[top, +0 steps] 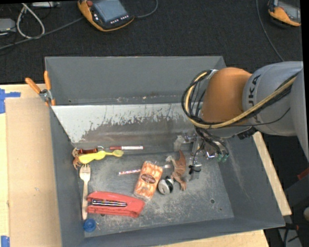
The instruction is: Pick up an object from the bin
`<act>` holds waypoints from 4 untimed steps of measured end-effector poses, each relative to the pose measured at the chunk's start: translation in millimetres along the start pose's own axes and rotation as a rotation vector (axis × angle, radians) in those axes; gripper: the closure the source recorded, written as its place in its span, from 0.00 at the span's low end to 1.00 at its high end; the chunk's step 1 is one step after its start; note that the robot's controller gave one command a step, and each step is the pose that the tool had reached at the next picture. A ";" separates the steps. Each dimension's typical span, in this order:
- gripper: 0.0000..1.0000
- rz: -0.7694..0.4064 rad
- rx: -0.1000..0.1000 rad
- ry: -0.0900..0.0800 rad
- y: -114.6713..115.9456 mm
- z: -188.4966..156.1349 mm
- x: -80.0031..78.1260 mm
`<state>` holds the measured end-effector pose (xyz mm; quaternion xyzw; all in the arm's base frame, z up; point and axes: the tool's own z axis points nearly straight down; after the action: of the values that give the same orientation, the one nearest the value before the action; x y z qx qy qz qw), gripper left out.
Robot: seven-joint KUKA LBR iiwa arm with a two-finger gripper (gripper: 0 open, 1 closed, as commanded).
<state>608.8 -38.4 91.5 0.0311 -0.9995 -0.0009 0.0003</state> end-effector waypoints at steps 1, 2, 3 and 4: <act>0.00 0.074 0.000 0.001 54.9 21.5 -11.9; 1.00 -0.021 0.001 0.004 74.1 5.1 15.1; 0.00 -0.022 0.001 0.004 74.3 5.1 15.1; 0.00 -0.022 0.001 0.004 74.5 5.1 15.1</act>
Offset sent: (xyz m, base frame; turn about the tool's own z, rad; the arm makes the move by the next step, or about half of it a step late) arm -0.0195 0.0723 -0.0043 -0.0190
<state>589.1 35.0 86.5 0.0423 -0.9991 -0.0002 0.0021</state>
